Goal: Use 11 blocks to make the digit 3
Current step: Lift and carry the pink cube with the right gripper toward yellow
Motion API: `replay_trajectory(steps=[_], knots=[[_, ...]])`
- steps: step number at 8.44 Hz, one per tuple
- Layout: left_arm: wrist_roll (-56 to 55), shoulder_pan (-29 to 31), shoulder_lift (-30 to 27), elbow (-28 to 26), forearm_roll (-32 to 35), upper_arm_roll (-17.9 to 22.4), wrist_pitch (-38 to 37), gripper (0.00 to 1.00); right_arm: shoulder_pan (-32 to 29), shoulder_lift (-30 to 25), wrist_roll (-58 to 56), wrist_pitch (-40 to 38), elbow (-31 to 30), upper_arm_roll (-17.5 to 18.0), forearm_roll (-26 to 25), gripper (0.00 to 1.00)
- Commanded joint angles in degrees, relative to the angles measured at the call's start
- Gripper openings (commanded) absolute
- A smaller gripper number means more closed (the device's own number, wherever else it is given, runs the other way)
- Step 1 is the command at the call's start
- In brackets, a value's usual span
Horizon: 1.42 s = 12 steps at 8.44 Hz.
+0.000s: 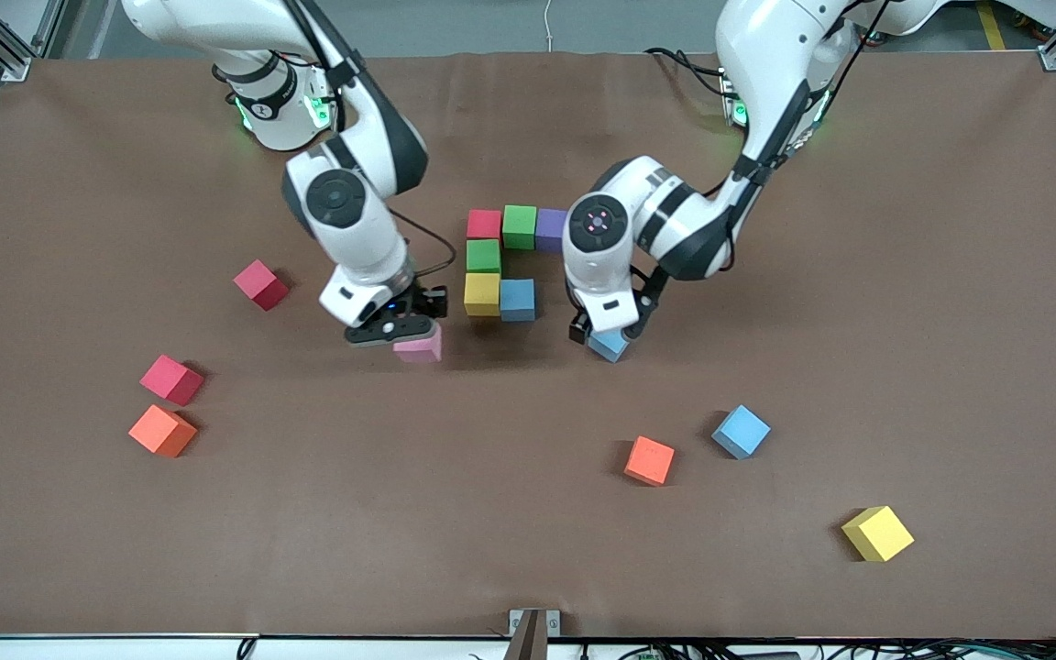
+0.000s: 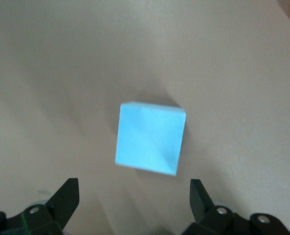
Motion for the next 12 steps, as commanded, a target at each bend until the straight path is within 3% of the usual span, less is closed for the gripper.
replay_trajectory(steps=[1, 6, 12], knots=[[4.15, 1.55, -2.43, -4.01, 2.44, -0.23, 0.54, 1.00, 2.24, 5.50, 3.30, 0.27, 5.85, -0.66, 0.88, 0.02], [4.24, 3.32, -0.51, -5.34, 2.90, -0.15, 10.37, 1.00, 6.20, 13.43, 7.27, 0.54, 11.49, -0.66, 0.70, 0.02], [4.25, 3.23, 2.23, -5.69, 4.74, -0.15, 12.50, 1.00, 6.82, 14.41, 8.85, -0.16, 10.88, -0.66, 0.53, 0.02]])
